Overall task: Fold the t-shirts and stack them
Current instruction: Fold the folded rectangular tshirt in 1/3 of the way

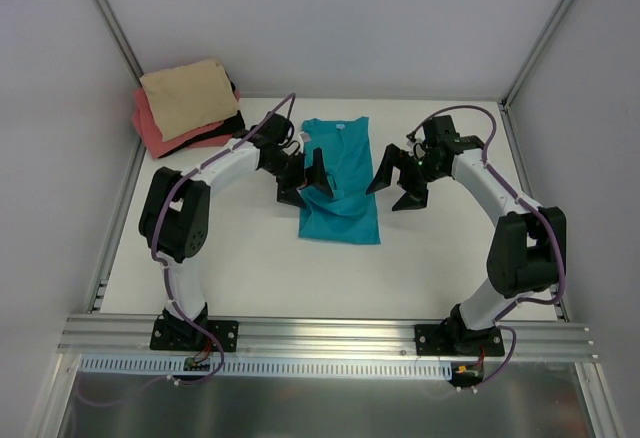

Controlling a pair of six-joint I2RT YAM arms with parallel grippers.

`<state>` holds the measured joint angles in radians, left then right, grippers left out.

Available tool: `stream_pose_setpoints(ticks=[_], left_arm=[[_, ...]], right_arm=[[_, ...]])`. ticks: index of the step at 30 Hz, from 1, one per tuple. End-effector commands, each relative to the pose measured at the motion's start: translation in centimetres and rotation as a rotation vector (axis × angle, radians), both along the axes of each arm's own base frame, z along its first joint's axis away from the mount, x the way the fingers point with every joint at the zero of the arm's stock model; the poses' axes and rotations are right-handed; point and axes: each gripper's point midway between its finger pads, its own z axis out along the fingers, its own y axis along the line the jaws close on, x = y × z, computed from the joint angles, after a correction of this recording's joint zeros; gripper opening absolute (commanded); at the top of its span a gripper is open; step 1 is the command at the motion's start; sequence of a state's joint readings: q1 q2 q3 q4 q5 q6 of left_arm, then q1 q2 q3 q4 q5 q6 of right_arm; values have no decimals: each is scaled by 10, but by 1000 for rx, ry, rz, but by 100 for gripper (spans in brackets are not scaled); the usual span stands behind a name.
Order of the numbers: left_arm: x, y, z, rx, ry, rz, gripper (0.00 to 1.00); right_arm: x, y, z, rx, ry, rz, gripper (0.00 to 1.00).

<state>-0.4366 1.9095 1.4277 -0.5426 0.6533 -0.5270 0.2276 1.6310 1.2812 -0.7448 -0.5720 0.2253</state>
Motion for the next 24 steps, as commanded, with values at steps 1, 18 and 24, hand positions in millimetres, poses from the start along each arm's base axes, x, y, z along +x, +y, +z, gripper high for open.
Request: stream_pose_setpoints(ticks=[1, 18, 24], left_arm=[[5, 0, 27, -26, -52, -14, 99], [24, -21, -2, -63, 7, 6, 98], [21, -24, -15, -58, 22, 12, 99]], right_arm=[[6, 0, 24, 14, -74, -15, 99], [-2, -4, 20, -1, -65, -29, 99], [-3, -4, 19, -2, -60, -32, 99]])
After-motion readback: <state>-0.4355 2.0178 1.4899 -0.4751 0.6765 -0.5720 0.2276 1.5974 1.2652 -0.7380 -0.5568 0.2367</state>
